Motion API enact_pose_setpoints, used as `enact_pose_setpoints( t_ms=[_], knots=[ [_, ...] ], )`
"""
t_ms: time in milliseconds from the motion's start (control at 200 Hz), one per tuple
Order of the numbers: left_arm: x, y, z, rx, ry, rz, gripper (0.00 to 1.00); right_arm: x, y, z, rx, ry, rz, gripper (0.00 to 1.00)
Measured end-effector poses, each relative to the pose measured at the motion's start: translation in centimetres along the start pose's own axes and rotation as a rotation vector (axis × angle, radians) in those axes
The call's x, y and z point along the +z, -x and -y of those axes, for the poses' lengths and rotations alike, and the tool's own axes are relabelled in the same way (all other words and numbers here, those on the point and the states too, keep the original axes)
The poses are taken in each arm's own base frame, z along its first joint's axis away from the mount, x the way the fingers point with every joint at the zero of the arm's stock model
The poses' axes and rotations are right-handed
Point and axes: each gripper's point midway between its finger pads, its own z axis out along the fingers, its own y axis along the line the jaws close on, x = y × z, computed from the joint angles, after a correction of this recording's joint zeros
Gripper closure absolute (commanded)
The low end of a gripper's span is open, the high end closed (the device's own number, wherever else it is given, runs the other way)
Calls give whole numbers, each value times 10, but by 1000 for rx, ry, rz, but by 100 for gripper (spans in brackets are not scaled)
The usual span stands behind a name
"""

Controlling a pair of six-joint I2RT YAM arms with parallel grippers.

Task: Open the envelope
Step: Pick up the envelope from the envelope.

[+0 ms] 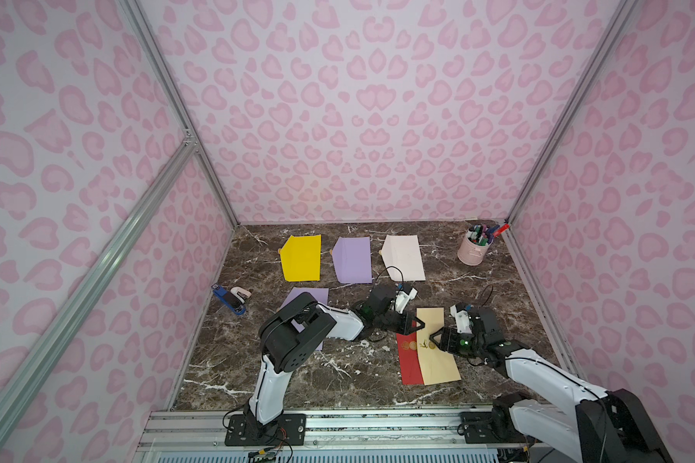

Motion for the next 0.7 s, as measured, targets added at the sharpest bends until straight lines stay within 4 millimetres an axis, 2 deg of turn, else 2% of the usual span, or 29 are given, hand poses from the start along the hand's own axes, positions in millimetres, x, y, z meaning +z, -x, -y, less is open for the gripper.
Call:
enact_pose_setpoints(
  t_ms=[200, 535, 700],
  knots=[
    [0, 6, 5, 29, -10, 10, 96, -12, 12, -8, -12, -13, 23, 45],
    [-14, 24, 35, 122, -52, 47, 95, -62, 64, -55, -116, 41, 189, 44],
    [-32, 41, 51, 184, -67, 83, 96, -84, 83, -72, -145, 60, 264, 43]
  ],
)
